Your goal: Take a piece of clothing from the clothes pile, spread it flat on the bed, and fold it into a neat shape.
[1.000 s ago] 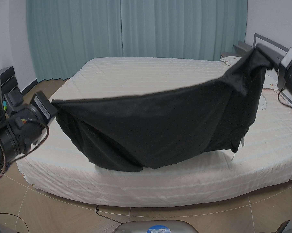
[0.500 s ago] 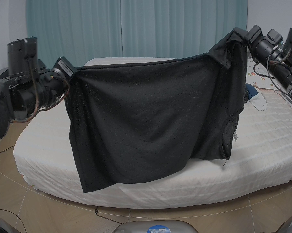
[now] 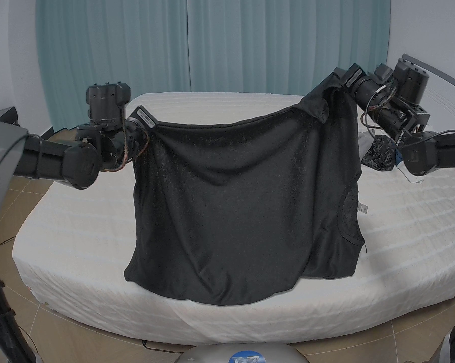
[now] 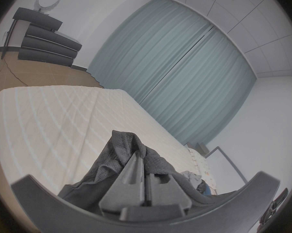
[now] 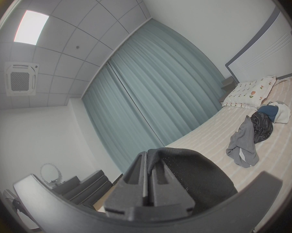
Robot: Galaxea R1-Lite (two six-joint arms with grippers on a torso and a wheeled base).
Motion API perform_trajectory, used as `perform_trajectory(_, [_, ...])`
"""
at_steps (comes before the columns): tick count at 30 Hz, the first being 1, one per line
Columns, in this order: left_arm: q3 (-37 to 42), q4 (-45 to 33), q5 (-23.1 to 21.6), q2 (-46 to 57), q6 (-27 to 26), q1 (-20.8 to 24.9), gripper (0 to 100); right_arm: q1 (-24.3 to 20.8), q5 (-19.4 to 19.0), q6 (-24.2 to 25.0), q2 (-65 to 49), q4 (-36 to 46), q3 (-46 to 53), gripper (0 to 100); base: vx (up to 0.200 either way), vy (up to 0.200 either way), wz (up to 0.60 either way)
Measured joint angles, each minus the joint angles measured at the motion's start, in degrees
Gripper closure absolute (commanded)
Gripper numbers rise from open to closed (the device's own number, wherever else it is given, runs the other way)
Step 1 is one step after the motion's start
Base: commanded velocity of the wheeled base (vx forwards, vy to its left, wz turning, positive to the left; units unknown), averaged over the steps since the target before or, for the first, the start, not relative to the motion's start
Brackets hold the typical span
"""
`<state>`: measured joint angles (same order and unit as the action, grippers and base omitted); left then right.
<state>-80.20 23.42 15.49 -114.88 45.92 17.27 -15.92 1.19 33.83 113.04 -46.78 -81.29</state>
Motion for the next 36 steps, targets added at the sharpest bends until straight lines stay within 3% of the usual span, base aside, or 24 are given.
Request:
perform_trajectory(12, [-12.54,-0.05,0.32,-19.16,-2.4,-0.88,100,0.22,2.88,-1.23,17.36,-0.66,-6.91,100,0.017,0.0,0.0])
perform_trajectory(20, [-18.59,0.06,0.79,-27.92,-2.43,-1.16,100,1.45,6.38,-1.01,27.97,-0.73,-12.9,100,0.0,0.0,0.0])
perform_trajectory(26, [-21.81,-0.11,1.0,-32.46,-2.11,-1.4,100,2.04,6.7,-0.96,32.41,-0.68,-14.43,100,0.0,0.0,0.0])
perform_trajectory(27, [-22.22,-0.27,1.0,-33.1,-2.07,-1.43,0,2.04,6.7,-0.94,32.94,-0.62,-14.52,0,0.0,0.0,0.0])
perform_trajectory(36, [-23.63,-3.01,1.01,-36.44,-1.74,-2.47,0,3.25,6.63,0.16,36.88,0.27,-13.89,0,0.0,0.0,0.0])
